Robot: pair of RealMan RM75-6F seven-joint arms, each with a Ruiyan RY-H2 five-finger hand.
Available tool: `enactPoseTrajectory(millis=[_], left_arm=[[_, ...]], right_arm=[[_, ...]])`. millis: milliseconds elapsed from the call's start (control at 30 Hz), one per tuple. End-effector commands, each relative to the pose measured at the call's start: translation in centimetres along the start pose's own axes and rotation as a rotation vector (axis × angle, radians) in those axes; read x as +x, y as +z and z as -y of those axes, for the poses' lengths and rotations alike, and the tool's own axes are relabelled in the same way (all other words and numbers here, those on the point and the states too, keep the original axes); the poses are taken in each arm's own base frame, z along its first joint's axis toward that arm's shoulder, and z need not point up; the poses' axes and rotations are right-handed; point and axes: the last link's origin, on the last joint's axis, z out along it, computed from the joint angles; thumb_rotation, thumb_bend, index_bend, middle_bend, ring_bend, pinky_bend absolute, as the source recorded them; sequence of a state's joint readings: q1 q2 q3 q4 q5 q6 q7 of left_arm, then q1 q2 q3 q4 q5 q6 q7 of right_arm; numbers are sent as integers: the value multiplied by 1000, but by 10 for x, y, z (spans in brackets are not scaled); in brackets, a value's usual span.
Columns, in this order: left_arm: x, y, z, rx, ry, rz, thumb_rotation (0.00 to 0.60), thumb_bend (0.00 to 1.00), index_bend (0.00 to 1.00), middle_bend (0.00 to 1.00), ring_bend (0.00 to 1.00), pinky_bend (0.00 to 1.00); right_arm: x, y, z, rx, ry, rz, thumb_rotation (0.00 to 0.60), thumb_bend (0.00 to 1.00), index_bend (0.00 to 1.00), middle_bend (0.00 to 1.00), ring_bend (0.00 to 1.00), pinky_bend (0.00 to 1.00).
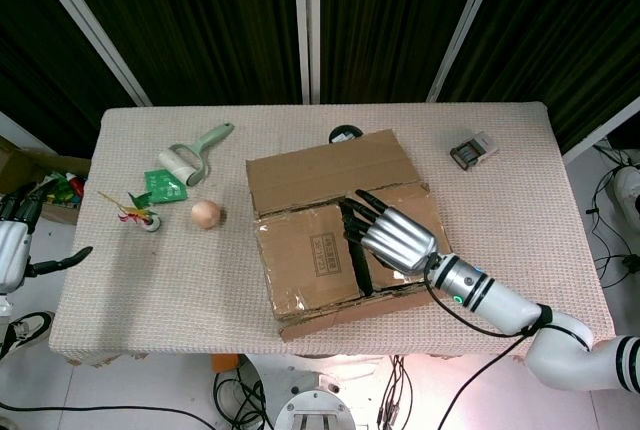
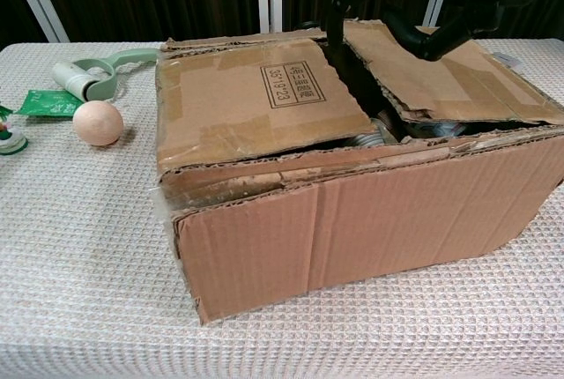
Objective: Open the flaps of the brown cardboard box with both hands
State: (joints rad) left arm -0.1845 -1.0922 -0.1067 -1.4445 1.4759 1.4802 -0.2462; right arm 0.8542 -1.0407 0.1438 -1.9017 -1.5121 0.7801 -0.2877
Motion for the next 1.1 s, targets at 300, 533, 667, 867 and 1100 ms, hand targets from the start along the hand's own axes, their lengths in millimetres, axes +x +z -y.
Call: enactPoseTrajectory(millis=[300,533,667,867,1100], left_arm=[[0,-1,4,6,-1,3,197,25,87,176,81,150],[0,-2,5,10,-7,8,198,25,87,176,81,150],[0,-1,6,8,-7,11,198,25,87,176,81,150],[1,0,3,1,-6,9,198,25,87,176,81,150],[-1,3,-1,-7,-4,19,198,25,87,176,81,149]], right_arm=[[-8,3,3,6,-22,36,600,953,413,272,0,0],[-3,-1,-6,-36,-68,34,600,964,639,330,0,0],[2,-4,-9,-63,-70,15,600,964,685,328,0,0],[14,-12,-13,-87,-79,-24,600,964,686,332,0,0],[30,-33,-23,-132,-72,-72,600,965,685,328,0,0]])
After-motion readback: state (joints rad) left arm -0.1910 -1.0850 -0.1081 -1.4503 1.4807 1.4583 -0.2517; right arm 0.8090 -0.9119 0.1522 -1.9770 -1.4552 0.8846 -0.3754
